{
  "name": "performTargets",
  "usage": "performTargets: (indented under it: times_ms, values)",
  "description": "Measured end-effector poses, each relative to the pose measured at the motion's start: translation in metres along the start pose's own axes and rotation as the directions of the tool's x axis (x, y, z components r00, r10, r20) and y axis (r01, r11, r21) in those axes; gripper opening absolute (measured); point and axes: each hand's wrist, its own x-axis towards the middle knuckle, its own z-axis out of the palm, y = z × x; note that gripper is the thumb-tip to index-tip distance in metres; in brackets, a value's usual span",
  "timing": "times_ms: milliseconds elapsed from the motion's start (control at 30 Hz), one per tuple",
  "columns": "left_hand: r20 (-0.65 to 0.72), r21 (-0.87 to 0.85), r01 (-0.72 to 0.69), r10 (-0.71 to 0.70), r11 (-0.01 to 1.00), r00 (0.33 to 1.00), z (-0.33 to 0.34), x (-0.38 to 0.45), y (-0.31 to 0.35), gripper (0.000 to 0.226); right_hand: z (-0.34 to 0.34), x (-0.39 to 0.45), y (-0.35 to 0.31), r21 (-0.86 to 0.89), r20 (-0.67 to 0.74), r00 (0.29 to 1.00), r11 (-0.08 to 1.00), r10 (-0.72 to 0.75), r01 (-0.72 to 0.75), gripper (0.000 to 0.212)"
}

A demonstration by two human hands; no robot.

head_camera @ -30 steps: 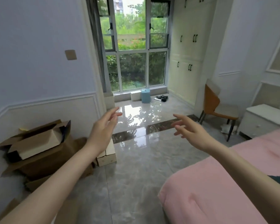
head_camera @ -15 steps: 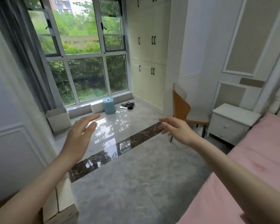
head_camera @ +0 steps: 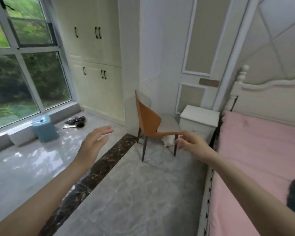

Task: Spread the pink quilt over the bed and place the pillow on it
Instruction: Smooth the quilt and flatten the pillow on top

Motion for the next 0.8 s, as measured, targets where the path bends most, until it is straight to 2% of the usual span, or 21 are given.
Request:
performTargets:
  times_ms: [133,233,367,567,800]
  values:
    - [0.205,-0.054,0.005,0.006,0.999,0.979,0.081,0.104,-0.036,0.031,-0.045,0.045,0.050,-0.045,-0.097,0.977,0.979,0.192,-0.197,0.023]
    - [0.278,-0.149,0.088,-0.043,0.985,0.960,0.146,0.177,-0.057,0.019,-0.086,0.086,0.100,0.039,-0.215,0.919,0.943,0.330,-0.330,0.030]
    - [0.318,-0.169,0.139,-0.079,0.976,0.945,0.209,0.266,-0.079,0.025,-0.136,0.148,0.152,0.070,-0.284,0.879,0.923,0.382,-0.379,0.035]
    - [0.320,-0.159,0.091,-0.036,0.983,0.947,0.282,0.419,-0.086,0.025,-0.208,0.245,0.215,0.165,-0.389,0.808,0.897,0.441,-0.410,0.026]
    - [0.356,-0.148,0.142,-0.081,0.979,0.931,0.400,0.573,-0.118,0.025,-0.295,0.356,0.291,0.148,-0.406,0.769,0.866,0.493,-0.477,0.023]
